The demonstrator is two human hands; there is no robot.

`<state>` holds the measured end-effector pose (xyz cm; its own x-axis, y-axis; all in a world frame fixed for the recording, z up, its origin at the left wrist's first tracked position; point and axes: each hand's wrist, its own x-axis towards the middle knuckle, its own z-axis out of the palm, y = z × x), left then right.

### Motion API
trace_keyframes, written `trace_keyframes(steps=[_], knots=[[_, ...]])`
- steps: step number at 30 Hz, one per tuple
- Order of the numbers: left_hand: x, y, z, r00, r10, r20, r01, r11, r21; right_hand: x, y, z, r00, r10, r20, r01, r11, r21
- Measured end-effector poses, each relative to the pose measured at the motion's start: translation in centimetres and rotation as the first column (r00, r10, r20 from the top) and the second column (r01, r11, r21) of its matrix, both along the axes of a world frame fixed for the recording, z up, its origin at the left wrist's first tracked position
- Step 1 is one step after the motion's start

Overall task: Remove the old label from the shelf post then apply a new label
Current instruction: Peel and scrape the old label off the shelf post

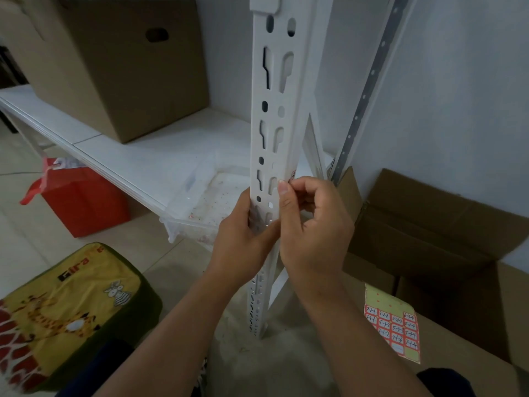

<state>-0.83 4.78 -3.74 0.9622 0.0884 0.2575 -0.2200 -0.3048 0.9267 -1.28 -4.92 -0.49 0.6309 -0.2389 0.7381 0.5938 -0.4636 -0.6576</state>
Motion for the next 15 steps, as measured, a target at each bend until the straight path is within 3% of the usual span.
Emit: trace_keyframes(steps=[15], knots=[[-0.16,-0.04,0.39,1.000,-0.002,0.018,0.002,1.000,-0.006,-0.23,0.44,0.49,0.999,-0.030,-0.035,0.030,1.000,0.001]])
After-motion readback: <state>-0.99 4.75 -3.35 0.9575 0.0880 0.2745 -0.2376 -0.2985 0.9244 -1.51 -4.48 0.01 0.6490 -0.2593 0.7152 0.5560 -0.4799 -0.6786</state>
